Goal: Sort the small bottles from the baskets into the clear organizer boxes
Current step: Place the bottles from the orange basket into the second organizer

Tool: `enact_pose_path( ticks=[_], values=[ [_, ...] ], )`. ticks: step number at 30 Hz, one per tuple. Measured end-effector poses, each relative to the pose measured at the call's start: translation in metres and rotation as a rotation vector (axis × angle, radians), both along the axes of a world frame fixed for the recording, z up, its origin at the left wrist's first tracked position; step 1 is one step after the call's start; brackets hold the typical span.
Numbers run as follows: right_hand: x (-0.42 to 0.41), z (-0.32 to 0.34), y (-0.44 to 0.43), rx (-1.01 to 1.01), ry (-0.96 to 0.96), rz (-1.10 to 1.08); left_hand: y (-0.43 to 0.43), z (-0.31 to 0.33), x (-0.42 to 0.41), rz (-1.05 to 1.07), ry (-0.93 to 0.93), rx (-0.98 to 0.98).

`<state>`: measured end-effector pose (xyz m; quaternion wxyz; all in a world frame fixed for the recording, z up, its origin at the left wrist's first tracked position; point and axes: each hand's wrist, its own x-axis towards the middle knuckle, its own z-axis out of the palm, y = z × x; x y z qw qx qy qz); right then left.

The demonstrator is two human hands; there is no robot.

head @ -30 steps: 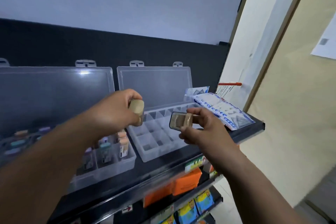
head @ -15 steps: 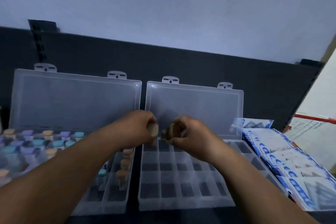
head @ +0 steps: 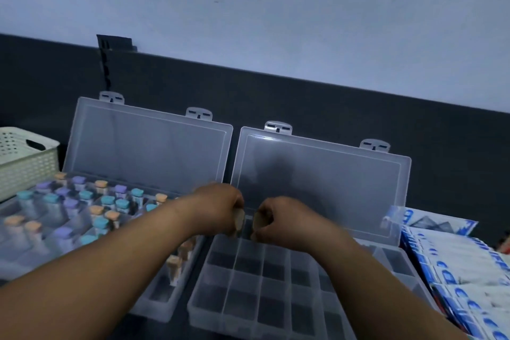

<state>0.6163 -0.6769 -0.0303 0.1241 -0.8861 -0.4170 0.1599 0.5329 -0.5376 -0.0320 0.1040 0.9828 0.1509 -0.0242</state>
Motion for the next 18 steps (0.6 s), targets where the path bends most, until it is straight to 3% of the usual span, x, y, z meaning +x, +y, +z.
enact_pose_path(
  ticks=[7, 18],
  values=[
    [0.004, -0.007, 0.003, -0.069, -0.022, 0.027, -0.003, -0.002, 0.003, 0.050, 0.044, 0.086],
    [-0.040, 0.026, 0.017, 0.187, -0.163, 0.142, 0.006, 0.021, -0.063, 0.119, -0.187, 0.164]
  ],
)
